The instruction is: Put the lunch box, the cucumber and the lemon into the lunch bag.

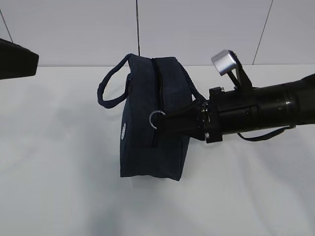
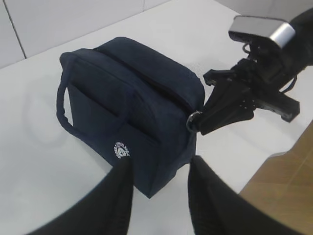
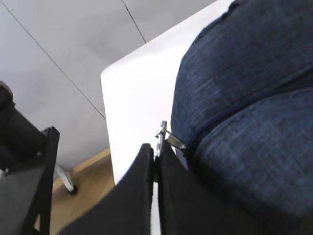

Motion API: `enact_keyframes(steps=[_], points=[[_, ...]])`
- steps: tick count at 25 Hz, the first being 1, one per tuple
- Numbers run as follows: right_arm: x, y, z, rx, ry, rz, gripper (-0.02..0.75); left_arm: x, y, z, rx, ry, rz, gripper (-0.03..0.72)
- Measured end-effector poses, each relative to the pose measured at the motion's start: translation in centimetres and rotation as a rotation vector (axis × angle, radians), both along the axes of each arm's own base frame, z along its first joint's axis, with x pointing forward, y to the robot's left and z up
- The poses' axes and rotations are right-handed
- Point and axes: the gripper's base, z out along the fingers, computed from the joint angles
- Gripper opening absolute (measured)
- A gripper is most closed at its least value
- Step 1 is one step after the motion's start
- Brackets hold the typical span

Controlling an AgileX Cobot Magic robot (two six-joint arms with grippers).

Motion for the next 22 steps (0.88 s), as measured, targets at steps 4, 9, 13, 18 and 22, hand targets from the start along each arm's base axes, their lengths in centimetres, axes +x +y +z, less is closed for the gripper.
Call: enact_keyframes(steps=[4,9,13,18,22], points=[[1.0,0.3,1.3,0.028,0.066,-0.028,0.007,-0.1,0.0,-0.1,0.005,0.008,-0.005,0.272],[1.9,0.5,2.7,0.064,0.181,-0.065,0.007,-0.1,0.0,-0.1,0.005,0.008,-0.005,0.272],[2.3,0.6,3.3,0.084,0.272,-0.088,0.007,-0.1,0.0,-0.1,0.008,0.013,-0.008,0.272],[2.3,0.7,3.5,0.099,0.358,-0.105,0.007,-0.2,0.0,-0.4,0.016,0.026,-0.014,0.272],[2.3,0.7,3.5,0.106,0.396,-0.113,0.007,-0.2,0.0,-2.0,0.033,0.067,-0.008,0.272]])
